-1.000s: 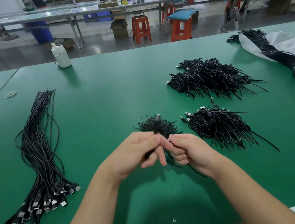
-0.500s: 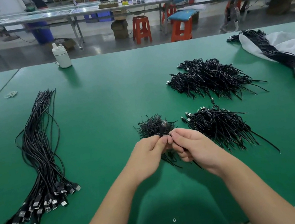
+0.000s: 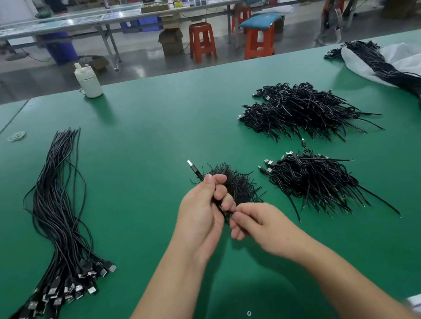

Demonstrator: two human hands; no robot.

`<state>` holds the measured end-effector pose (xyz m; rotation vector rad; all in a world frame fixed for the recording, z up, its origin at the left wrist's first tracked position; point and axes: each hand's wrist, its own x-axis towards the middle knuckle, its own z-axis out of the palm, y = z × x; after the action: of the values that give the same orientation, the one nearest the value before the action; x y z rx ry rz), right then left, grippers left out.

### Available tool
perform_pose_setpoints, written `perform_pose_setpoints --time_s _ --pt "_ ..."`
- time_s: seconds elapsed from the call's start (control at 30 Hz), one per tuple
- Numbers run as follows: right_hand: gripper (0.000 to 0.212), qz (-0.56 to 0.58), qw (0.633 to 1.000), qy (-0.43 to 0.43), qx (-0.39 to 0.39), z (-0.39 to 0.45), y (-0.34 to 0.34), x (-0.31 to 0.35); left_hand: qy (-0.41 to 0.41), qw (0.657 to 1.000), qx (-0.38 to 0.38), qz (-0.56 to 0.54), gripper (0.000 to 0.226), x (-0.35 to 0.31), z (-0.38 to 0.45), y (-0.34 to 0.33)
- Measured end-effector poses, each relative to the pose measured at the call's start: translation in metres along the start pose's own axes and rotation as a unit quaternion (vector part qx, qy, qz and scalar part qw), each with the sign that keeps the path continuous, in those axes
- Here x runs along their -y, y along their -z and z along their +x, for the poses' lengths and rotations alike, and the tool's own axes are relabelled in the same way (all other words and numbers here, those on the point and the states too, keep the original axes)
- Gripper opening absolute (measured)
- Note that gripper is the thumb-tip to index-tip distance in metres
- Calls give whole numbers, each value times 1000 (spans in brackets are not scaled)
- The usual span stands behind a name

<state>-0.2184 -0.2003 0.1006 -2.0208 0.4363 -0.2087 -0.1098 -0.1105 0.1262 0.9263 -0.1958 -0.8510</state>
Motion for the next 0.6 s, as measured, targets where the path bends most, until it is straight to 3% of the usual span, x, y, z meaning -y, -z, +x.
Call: perform_pose_setpoints --time_s 0.1,0.23,0.37,0.53,0.6 --pt "15 48 999 -1 -10 1 -3 -2 0 1000 0 31 26 1 -1 1" --pt "55 266 964 7 13 3 -3 2 20 995 53 85 39 3 -8 1" --pt "52 230 972 28 -34 4 -6 8 40 991 66 107 49 2 -10 0" --pt "24 212 977 16 -29 1 -5 4 94 989 102 52 27 -1 -9 3" --pt "26 221 975 10 -29 0 -5 2 116 984 128 51 26 -3 -8 4"
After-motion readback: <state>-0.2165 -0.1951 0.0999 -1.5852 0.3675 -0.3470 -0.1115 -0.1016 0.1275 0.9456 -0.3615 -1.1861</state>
